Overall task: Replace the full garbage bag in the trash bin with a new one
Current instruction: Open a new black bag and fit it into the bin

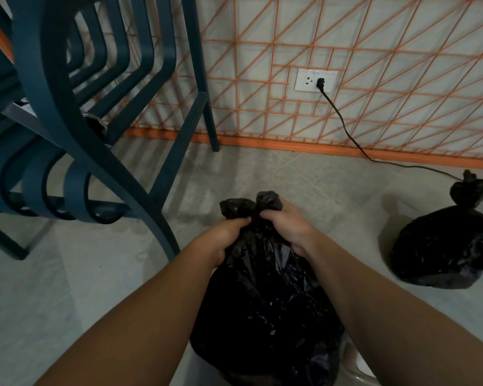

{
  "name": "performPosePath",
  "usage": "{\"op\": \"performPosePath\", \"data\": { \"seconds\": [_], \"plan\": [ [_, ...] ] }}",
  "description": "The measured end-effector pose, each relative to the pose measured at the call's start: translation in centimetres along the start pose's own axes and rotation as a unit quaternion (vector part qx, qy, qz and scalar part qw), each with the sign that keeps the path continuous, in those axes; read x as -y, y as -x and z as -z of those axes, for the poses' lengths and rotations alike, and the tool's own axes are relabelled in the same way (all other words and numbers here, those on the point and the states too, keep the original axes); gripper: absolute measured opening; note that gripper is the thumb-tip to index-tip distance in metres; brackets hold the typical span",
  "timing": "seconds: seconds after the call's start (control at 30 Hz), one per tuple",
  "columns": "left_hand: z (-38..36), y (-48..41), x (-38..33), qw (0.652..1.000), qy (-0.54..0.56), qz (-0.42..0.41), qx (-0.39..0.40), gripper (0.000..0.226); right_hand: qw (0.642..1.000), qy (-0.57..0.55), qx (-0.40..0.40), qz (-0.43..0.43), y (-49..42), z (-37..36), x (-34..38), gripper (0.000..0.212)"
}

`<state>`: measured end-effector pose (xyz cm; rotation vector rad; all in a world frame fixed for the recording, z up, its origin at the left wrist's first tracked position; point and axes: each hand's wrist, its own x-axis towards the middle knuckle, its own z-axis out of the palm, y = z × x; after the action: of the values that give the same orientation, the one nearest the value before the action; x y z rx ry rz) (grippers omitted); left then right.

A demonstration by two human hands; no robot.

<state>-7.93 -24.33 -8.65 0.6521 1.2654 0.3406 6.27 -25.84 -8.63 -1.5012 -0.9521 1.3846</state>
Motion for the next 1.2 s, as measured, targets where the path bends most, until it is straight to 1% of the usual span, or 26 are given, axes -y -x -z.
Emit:
{"op": "performPosePath", "data": {
  "seconds": [0.07,0.1,0.13,0.23,0.33,0.4,0.53,0.6,0.63,0.7,0.77,0.83,0.9,0.93,0.97,1.03,1.07,1.1,1.17,1.2],
  "plan": [
    [0.0,-0.1,0.2,1.0,-0.007,-0.004,-0.023,0.029,0.992,-0.114,-0.016,-0.045,-0.1,0.0,0.2,0.014],
    [0.0,-0.1,0.2,0.999,-0.014,-0.006,-0.036,0.028,0.988,-0.138,-0.009,-0.065,-0.2,0.1,0.1,0.017],
    [-0.1,-0.2,0.2,0.999,-0.016,-0.006,-0.047,0.028,0.988,-0.136,0.004,-0.078,-0.2,0.1,0.1,0.022],
    [-0.4,-0.2,0.0,0.998,0.022,-0.007,-0.056,0.029,0.992,-0.039,0.04,-0.109,-0.1,0.0,0.1,0.038],
    [-0.4,-0.4,-0.1,0.995,0.077,-0.02,-0.063,0.032,0.991,0.03,0.038,-0.123,-0.5,-0.1,0.1,0.047],
    [-0.4,-0.5,0.0,0.991,0.119,-0.036,-0.056,0.032,0.99,0.039,0.04,-0.129,-0.8,-0.2,0.0,0.05],
    [-0.5,-0.7,0.2,0.973,0.223,-0.053,-0.001,0.049,0.987,-0.002,0.051,-0.153,-0.7,-0.2,-0.5,0.044],
    [-0.5,-0.7,0.3,0.967,0.248,-0.058,0.0,0.054,0.988,0.019,0.053,-0.146,-0.6,0.0,-0.7,0.038],
    [-0.5,-0.7,0.3,0.966,0.249,-0.062,-0.015,0.05,0.988,0.034,0.05,-0.143,-0.6,0.0,-0.7,0.032],
    [-0.2,-0.8,0.1,0.973,0.216,-0.072,-0.044,0.036,0.987,0.081,0.034,-0.134,-0.5,0.0,-0.6,0.02],
    [-0.2,-0.7,0.1,0.986,0.147,-0.064,-0.041,0.035,0.984,0.137,0.024,-0.113,-0.4,0.0,-0.5,0.012],
    [-0.3,-0.1,0.1,0.996,0.071,-0.051,-0.017,0.036,0.982,0.166,0.038,-0.077,-0.4,-0.1,-0.5,0.019],
    [-0.5,0.3,0.3,0.999,0.006,-0.05,0.019,0.027,0.974,0.211,0.071,-0.045,-0.5,-0.2,-0.3,0.027],
    [-0.6,0.5,0.3,0.998,-0.011,-0.055,0.023,0.029,0.967,0.237,0.083,-0.039,-0.4,-0.3,-0.3,0.032],
    [-0.6,0.5,0.4,0.998,-0.021,-0.062,0.018,0.031,0.961,0.259,0.087,-0.04,-0.5,-0.3,-0.4,0.036],
    [-0.6,0.3,0.4,0.996,-0.025,-0.082,-0.019,0.024,0.957,0.273,0.088,-0.04,-0.5,-0.4,-0.6,0.043],
    [-0.7,0.1,0.5,0.995,-0.023,-0.091,-0.033,0.019,0.961,0.258,0.087,-0.041,-0.4,-0.3,-0.7,0.045],
    [-0.7,-0.1,0.5,0.995,-0.018,-0.092,-0.042,0.016,0.97,0.221,0.086,-0.048,-0.2,-0.1,-0.9,0.048],
    [-0.6,0.0,0.4,0.995,-0.013,-0.086,-0.048,0.021,0.988,0.095,0.093,-0.076,0.1,0.6,-1.2,0.053],
    [-0.6,-0.1,0.4,0.995,-0.013,-0.084,-0.05,0.021,0.99,0.028,0.104,-0.089,0.3,1.1,-1.2,0.05]
  ]
}}
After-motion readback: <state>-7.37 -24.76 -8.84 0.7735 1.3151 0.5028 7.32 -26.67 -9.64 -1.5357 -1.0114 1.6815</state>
